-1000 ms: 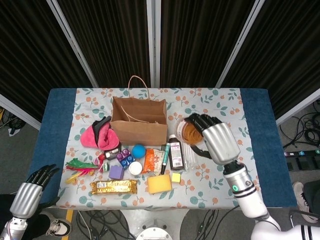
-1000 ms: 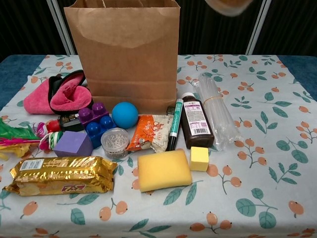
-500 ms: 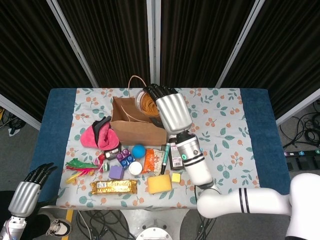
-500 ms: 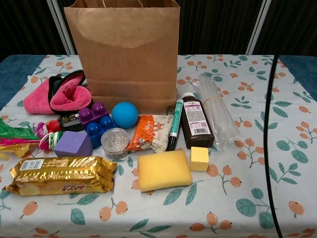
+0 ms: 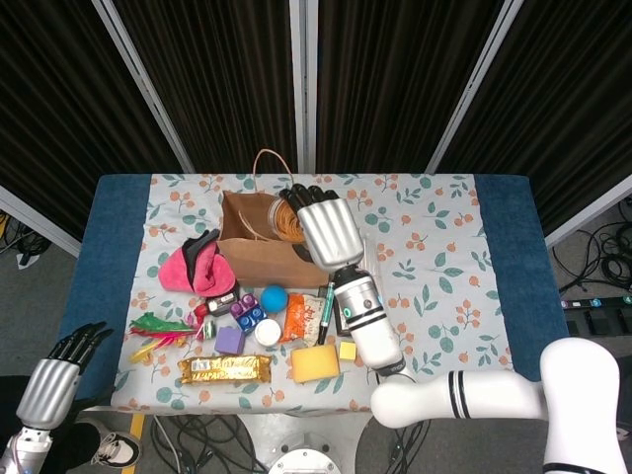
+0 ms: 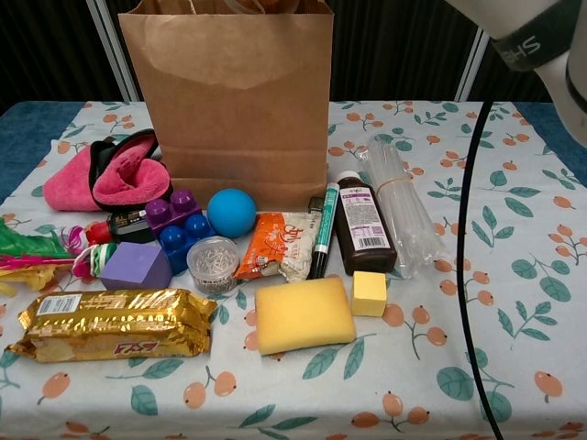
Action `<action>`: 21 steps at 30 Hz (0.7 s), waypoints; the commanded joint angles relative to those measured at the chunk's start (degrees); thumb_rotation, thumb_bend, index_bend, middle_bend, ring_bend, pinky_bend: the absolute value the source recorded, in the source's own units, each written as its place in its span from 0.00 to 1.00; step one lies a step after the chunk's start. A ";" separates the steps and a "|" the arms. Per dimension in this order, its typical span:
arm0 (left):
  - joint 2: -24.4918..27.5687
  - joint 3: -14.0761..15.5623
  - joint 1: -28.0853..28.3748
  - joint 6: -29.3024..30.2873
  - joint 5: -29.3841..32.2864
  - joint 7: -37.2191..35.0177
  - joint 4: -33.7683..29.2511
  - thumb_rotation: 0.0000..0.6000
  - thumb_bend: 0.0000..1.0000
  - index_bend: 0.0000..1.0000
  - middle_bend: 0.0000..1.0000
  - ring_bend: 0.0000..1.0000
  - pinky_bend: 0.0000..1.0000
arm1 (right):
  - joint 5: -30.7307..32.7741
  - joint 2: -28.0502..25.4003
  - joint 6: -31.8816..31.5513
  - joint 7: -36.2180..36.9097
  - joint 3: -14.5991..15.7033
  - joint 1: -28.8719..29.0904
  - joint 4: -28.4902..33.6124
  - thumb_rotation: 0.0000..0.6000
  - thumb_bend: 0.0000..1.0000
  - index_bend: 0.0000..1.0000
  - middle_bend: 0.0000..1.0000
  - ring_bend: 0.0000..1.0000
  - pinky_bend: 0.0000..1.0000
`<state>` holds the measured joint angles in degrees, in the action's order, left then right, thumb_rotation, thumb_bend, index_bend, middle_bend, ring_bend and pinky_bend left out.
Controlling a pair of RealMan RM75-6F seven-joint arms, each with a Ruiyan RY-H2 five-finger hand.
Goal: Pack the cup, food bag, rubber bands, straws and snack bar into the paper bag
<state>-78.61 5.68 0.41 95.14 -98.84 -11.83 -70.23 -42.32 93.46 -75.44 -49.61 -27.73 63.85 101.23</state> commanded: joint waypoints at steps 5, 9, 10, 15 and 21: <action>0.07 -0.05 -0.09 -0.08 0.24 -0.05 -0.06 1.00 0.09 0.22 0.23 0.15 0.24 | 2.44 -1.34 0.97 0.22 0.11 0.21 1.14 1.00 0.01 0.19 0.18 0.13 0.25; 0.04 -0.05 -0.10 -0.11 0.26 -0.07 -0.03 1.00 0.09 0.22 0.23 0.15 0.24 | 2.15 -1.76 0.64 1.08 0.23 0.17 1.34 1.00 0.01 0.17 0.17 0.11 0.23; 0.04 -0.08 -0.09 -0.13 0.28 -0.10 -0.06 1.00 0.09 0.22 0.23 0.15 0.24 | 2.10 -1.87 0.55 1.20 0.26 0.15 1.42 1.00 0.01 0.17 0.17 0.11 0.23; 0.09 -0.04 -0.08 -0.22 0.29 -0.17 -0.14 1.00 0.09 0.22 0.23 0.15 0.24 | 0.60 -2.80 -0.26 2.99 0.13 -0.36 2.57 1.00 0.01 0.17 0.17 0.11 0.23; 0.11 0.07 -0.06 -0.38 0.24 -0.28 -0.26 1.00 0.09 0.22 0.23 0.15 0.24 | -2.63 -7.82 -3.14 4.45 -0.08 -3.37 8.22 1.00 0.01 0.17 0.17 0.11 0.23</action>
<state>-78.50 5.75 0.34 94.77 -98.59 -12.11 -70.49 -43.77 87.89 -77.30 -45.65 -27.69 61.95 107.18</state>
